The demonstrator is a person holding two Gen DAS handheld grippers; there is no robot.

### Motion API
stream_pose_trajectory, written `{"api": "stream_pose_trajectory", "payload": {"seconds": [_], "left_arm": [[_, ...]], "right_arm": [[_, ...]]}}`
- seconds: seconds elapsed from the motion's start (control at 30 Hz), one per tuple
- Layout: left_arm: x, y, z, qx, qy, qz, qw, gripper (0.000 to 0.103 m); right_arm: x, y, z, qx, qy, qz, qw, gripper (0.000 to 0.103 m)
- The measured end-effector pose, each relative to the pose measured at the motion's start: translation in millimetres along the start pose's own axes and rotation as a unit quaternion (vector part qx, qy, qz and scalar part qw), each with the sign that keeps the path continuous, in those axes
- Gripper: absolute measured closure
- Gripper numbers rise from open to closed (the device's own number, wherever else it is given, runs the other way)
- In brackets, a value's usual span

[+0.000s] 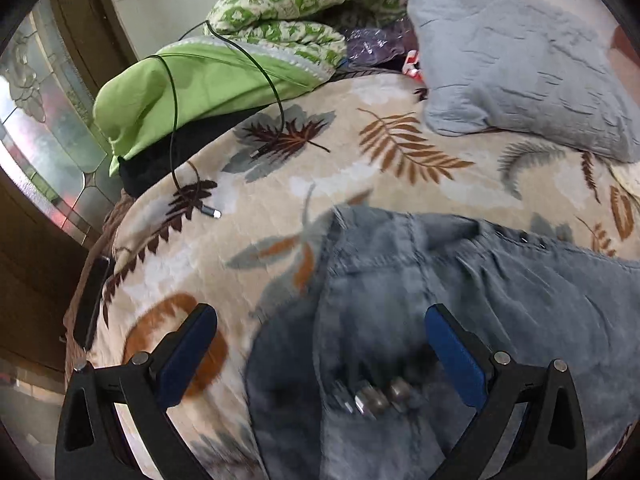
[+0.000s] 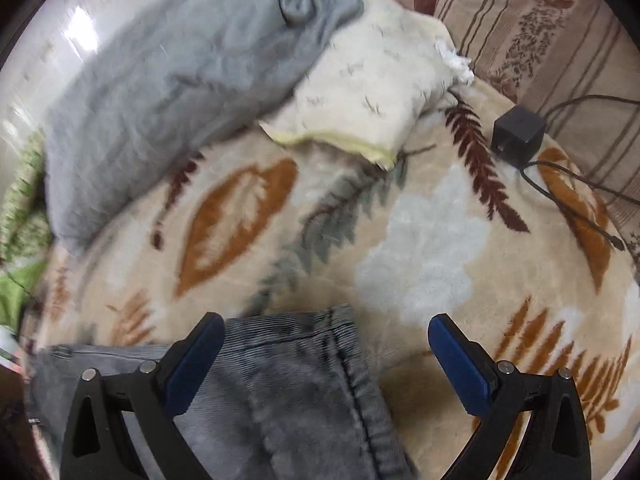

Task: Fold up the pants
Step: 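Grasp the jeans waistband with the left gripper while the right gripper grasps the leg hem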

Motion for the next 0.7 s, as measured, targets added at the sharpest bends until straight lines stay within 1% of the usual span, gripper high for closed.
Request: {"api": "stream_pose_trajectory", "payload": {"seconds": [0.07,0.13,0.17,0.2,0.23,0.27,0.3,0.37,0.43,0.53,0.6,0.7], "left_arm": [[-6.0,-7.3,-10.1,-0.010,0.005,0.010,0.9999,0.000],[-13.1,-16.2,-20.6,-0.022,0.011,0.012,0.9996,0.000],[-16.3,-20.4,-25.4,-0.027,0.014,0.011,0.9995,0.000],[-20.4,-25.1,-29.9,-0.033,0.020,0.010,0.9992,0.000],[-23.9,-29.2,-32.9,-0.039,0.028,0.012,0.9988,0.000],[-26.9,-33.1,-35.2,-0.047,0.036,0.018,0.9981,0.000],[-29.1,-35.9,-36.8,-0.052,0.045,0.029,0.9972,0.000],[-33.0,-40.8,-38.3,-0.059,0.065,0.052,0.9948,0.005],[-33.2,-47.8,-36.1,-0.075,0.080,0.069,0.9915,0.019],[-27.3,-60.8,-32.0,-0.103,0.108,0.098,0.9839,0.025],[-21.5,-68.6,-33.3,-0.117,0.124,0.119,0.9781,0.025],[-13.2,-78.9,-40.9,-0.126,0.152,0.140,0.9701,0.025]], "right_arm": [[7.7,-7.8,2.2,-0.008,-0.017,0.003,1.000,0.002],[7.8,-8.9,3.0,-0.010,-0.020,-0.009,1.000,0.002],[6.6,-9.9,5.2,-0.014,-0.018,-0.015,1.000,0.006],[3.1,-12.8,8.6,-0.024,-0.017,-0.022,0.999,0.013],[0.7,-15.4,13.4,-0.034,-0.018,-0.029,0.999,0.018],[-0.6,-14.5,15.0,-0.030,-0.014,-0.025,0.999,0.022],[-4.1,-11.9,15.4,-0.025,-0.006,-0.025,0.999,0.036],[-13.0,-9.8,18.8,-0.034,-0.014,-0.054,0.998,0.056],[-13.5,-7.8,19.5,-0.027,-0.020,-0.052,0.998,0.058],[-13.6,-5.7,19.7,-0.020,-0.020,-0.049,0.998,0.062],[-13.6,-4.6,19.3,-0.016,-0.023,-0.049,0.998,0.062],[-13.9,-6.1,18.1,-0.013,-0.019,-0.045,0.999,0.063]]}}
Point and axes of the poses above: each gripper's, at about its wrist camera, not at the fingertips, and y roughly against the way its jaws point, x to its right, z to its underside, the point moved 10 cm from there along -y, roughly the way its jaws point, and after that the axes turned 3 degrees about -y, right-handed, at the moved point
